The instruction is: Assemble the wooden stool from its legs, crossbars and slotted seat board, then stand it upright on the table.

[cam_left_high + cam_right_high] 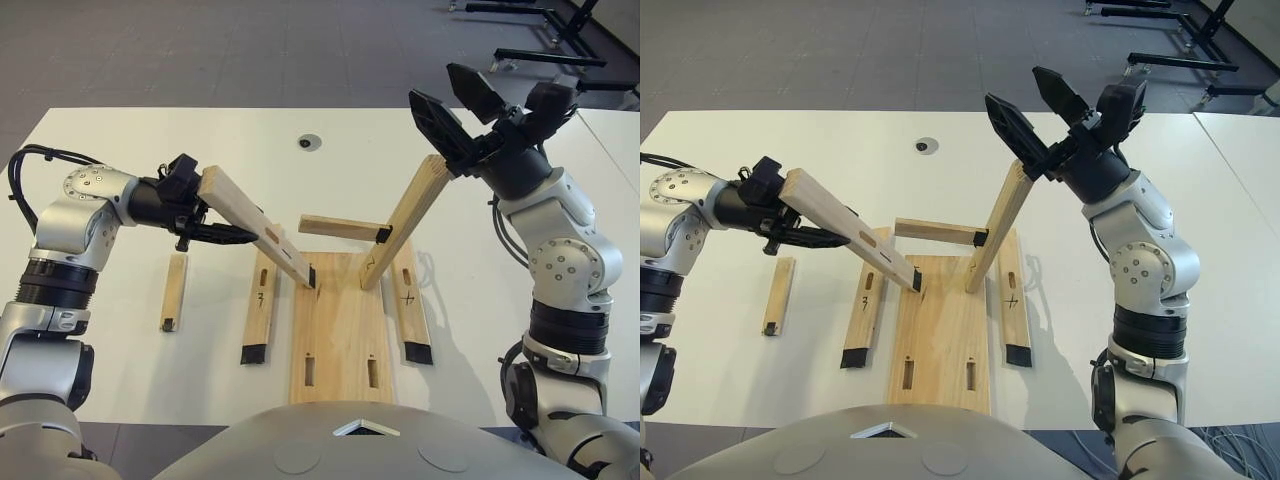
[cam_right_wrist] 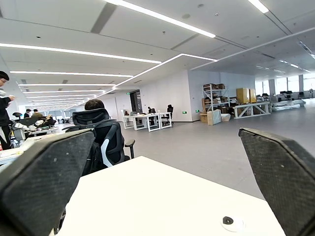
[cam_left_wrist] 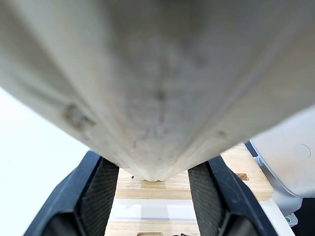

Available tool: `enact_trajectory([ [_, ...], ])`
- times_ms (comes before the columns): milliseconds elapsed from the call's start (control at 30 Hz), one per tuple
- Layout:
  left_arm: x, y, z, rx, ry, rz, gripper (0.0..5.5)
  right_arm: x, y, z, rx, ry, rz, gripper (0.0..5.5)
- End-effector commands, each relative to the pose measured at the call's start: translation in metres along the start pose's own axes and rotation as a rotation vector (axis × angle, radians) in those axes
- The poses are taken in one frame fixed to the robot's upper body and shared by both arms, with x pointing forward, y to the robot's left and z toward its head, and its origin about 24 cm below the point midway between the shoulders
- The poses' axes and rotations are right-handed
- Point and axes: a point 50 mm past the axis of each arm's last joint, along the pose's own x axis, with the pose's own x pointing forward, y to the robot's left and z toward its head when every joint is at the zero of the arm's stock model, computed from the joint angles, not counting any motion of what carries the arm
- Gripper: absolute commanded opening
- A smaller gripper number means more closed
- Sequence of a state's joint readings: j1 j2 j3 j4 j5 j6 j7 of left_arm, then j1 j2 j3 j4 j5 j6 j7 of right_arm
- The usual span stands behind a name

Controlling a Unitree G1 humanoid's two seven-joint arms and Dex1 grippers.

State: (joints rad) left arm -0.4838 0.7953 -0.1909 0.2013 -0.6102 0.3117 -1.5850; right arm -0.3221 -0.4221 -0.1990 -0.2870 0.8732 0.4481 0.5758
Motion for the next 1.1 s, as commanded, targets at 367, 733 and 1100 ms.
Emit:
enact_trajectory([
  [367, 0.007, -0.008, -0.036, -0.141, 0.160, -0.024, 2.10, -0.006, 0.008, -0.025, -0.002, 0.167, 0.031, 5.39],
  [733, 0.010, -0.011, -0.037, -0.151, 0.155, -0.032, 2.10, 0.007, 0.001, 0.004, 0.030, 0.037, 0.001, 5.39],
  [1100, 0.009, -0.012, -0.036, -0.142, 0.159, -0.021, 2.10, 0.001, 0.000, -0.003, -0.022, 0.068, -0.023, 5.39],
])
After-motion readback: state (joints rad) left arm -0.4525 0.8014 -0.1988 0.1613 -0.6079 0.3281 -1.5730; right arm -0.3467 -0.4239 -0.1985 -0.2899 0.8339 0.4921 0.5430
